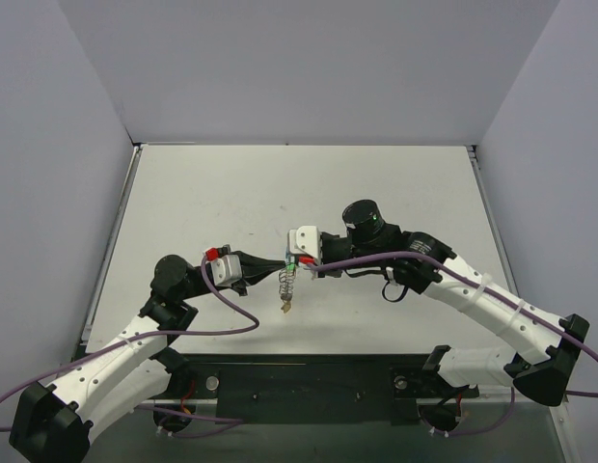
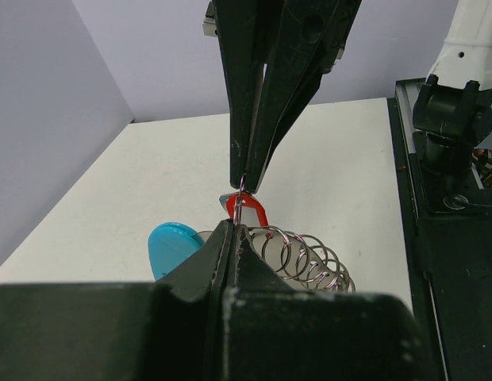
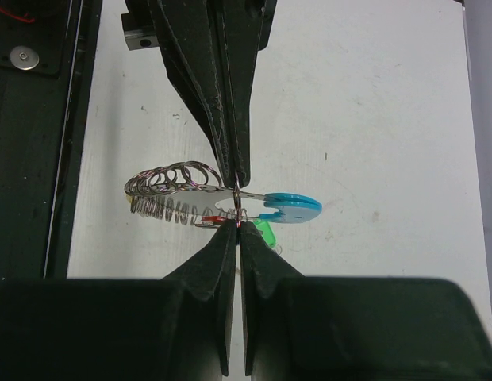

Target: Put the keys on the keyring

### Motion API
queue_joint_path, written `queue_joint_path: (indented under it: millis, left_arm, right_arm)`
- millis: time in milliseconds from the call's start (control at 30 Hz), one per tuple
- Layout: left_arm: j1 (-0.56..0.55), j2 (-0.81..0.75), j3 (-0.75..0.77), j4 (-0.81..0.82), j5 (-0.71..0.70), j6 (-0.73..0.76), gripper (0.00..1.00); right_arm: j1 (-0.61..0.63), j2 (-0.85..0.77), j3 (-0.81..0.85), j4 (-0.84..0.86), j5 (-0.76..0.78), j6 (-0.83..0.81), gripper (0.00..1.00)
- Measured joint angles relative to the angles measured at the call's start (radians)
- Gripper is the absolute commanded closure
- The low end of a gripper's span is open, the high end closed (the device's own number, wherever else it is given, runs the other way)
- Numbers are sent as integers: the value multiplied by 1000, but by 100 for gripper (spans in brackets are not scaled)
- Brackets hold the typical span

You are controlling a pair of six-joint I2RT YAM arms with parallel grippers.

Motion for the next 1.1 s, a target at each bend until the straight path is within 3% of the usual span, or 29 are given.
queue_joint_path:
  millis: [1100]
  left_arm:
    - [-3,0,-3,-13,-8,2,100]
  right_arm:
    - [-1,45,27,-4,-3,74,100]
